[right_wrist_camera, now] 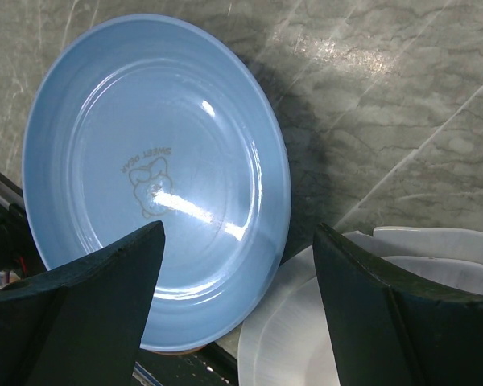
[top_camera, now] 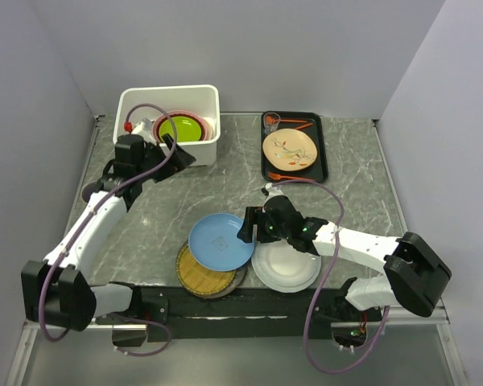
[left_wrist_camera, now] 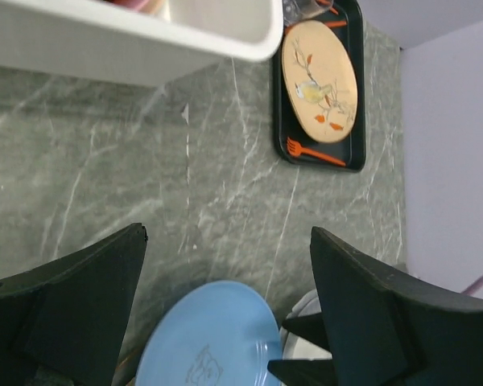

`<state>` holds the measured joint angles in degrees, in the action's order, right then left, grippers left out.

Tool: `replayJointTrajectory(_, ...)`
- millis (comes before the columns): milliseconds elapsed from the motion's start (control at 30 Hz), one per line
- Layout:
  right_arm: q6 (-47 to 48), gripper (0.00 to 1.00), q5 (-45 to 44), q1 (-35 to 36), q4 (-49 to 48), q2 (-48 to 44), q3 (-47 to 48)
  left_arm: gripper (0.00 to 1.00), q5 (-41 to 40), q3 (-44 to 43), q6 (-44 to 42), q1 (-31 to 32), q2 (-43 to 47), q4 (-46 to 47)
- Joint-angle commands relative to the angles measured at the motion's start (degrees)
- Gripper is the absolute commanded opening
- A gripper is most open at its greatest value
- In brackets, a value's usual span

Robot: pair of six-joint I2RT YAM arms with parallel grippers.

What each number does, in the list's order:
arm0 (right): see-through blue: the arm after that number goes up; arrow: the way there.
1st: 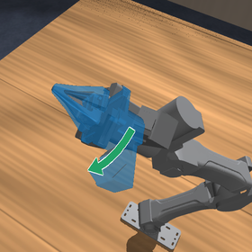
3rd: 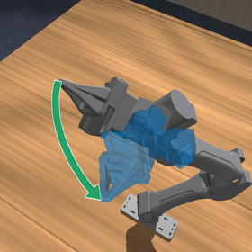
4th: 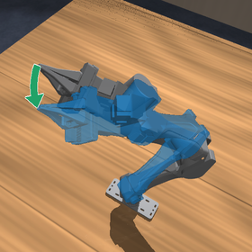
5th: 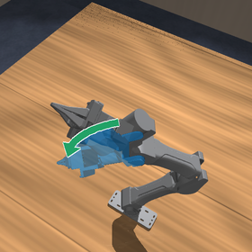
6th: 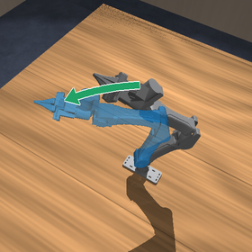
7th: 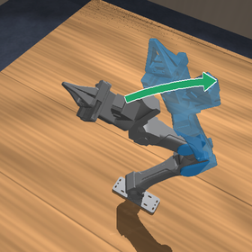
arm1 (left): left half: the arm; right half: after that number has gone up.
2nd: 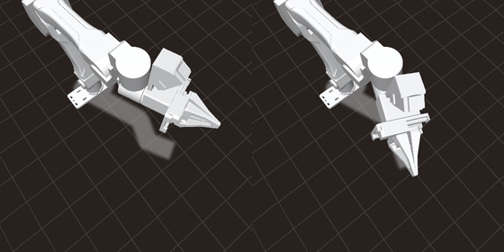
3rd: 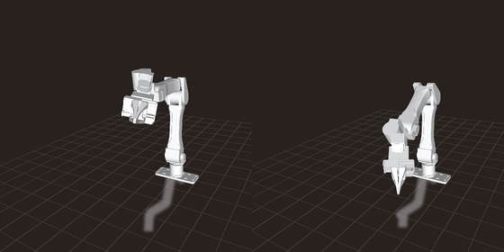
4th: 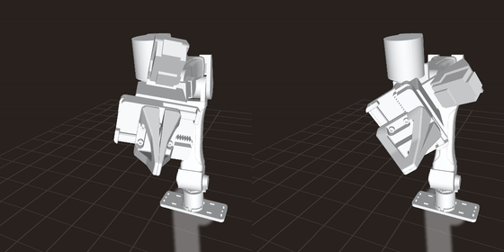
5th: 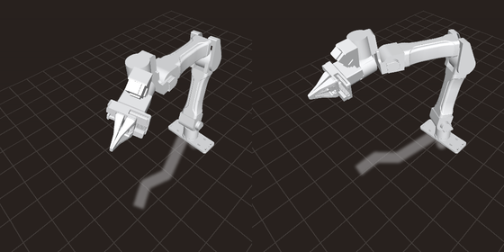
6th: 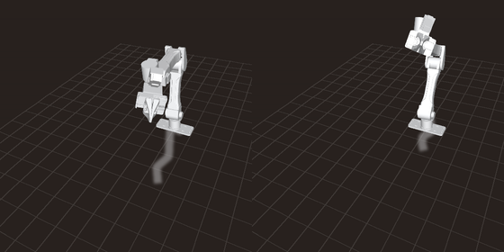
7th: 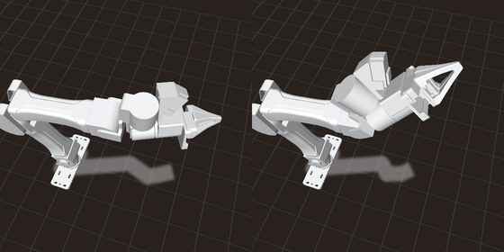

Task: Place the plates into the plastic bin on the countertop
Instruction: Pick up the plate at the center of the board.

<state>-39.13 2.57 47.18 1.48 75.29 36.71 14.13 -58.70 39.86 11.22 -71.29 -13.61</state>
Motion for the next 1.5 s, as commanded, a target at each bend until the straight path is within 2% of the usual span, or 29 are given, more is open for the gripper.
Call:
replayJointTrajectory(0, -0.15, 0.81, -0.72, -0.42, -0.33, -2.25, 0.03, 0.86, 0.20, 5.51, -0.13, 1.17, 5.01, -0.45)
replayJointTrajectory(167, -0.33, 0.82, -0.46, -0.42, -0.51, -1.81, 0.12, 0.87, 0.19, 12.98, 1.62, 2.31, 9.23, -0.98)
replayJointTrajectory(467, -0.86, 0.81, -0.20, -0.42, -1.21, -1.02, 0.20, 0.86, -0.42, 20.63, 3.56, 4.33, 13.10, -2.65)
replayJointTrajectory(1000, -1.65, 0.82, 1.04, -0.33, -2.71, -0.31, 0.03, 0.77, -2.96, 26.26, 5.85, 9.43, 19.34, -8.45)
replayJointTrajectory(1467, -1.73, 0.82, 0.95, -0.42, -2.71, -0.40, -0.15, 0.66, -3.85, 29.52, 8.04, 13.82, 17.85, -5.99)
